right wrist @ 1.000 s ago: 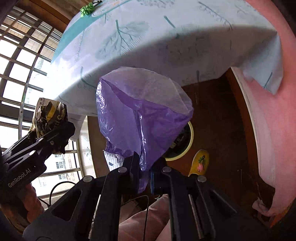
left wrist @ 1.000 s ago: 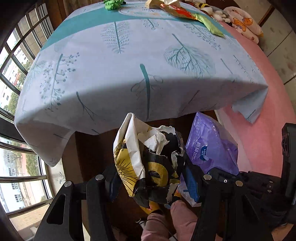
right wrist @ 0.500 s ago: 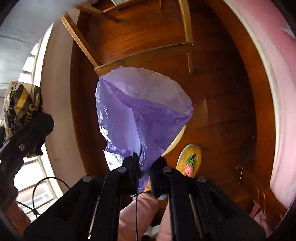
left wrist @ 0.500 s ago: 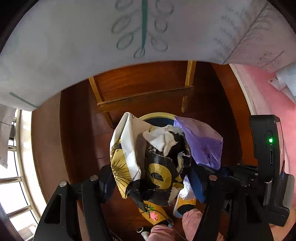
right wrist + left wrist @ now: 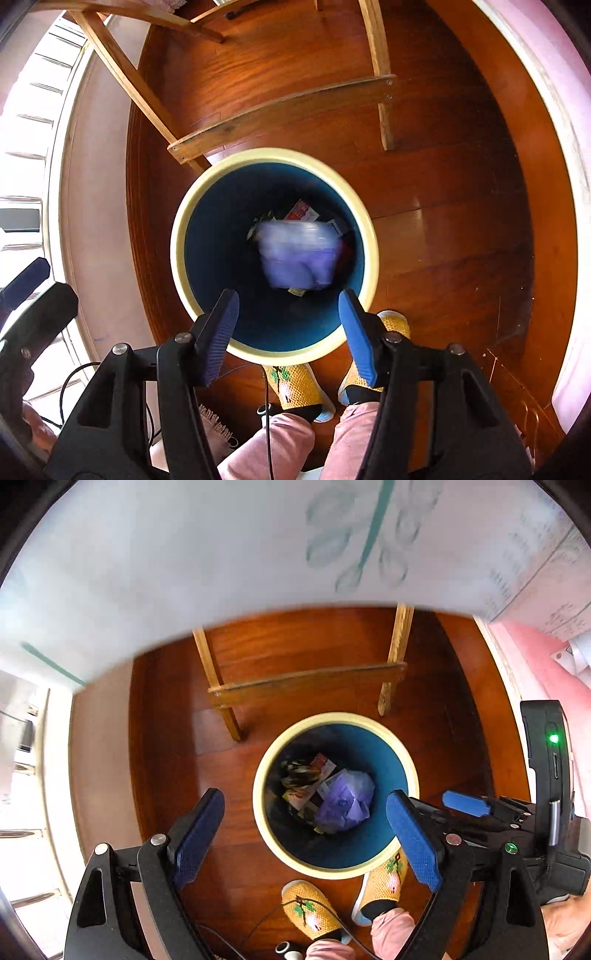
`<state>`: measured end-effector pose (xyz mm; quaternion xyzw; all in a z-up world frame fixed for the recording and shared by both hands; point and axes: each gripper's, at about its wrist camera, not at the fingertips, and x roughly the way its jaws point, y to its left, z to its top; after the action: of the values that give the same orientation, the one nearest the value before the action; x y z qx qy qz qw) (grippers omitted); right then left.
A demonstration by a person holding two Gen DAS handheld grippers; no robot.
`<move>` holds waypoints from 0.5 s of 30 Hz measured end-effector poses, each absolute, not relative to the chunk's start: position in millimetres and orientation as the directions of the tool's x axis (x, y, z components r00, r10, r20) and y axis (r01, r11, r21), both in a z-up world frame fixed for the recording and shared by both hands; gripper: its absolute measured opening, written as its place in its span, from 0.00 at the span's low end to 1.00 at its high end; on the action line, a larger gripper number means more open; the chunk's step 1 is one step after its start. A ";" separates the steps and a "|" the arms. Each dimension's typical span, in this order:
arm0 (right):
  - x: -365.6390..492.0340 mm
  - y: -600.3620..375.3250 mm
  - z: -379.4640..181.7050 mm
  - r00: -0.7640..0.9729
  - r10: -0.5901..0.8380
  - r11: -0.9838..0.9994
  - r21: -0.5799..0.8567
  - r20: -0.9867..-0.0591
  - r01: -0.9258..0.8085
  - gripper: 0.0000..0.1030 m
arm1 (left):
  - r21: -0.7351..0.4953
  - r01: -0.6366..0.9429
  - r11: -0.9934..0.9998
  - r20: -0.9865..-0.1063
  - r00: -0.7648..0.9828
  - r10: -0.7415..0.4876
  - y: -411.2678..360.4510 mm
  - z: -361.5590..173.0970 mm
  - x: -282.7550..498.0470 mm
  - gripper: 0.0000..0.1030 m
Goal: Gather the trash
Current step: 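Carry both items over the bin and open both tools to drop them, then raise both tools back toward the table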
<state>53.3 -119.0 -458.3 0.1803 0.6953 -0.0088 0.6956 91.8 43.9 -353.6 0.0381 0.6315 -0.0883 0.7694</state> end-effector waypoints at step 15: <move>46.9 -109.9 -296.5 0.163 0.192 0.955 0.222 -0.968 0.196 0.56 | 0.000 0.236 0.972 -0.939 0.333 -0.081 55.8 -185.3 78.8 0.88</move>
<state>46.9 -109.9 -296.5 0.1496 0.6471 -0.0014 0.7476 78.8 55.8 -185.3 0.0683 0.5690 -0.0974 0.8137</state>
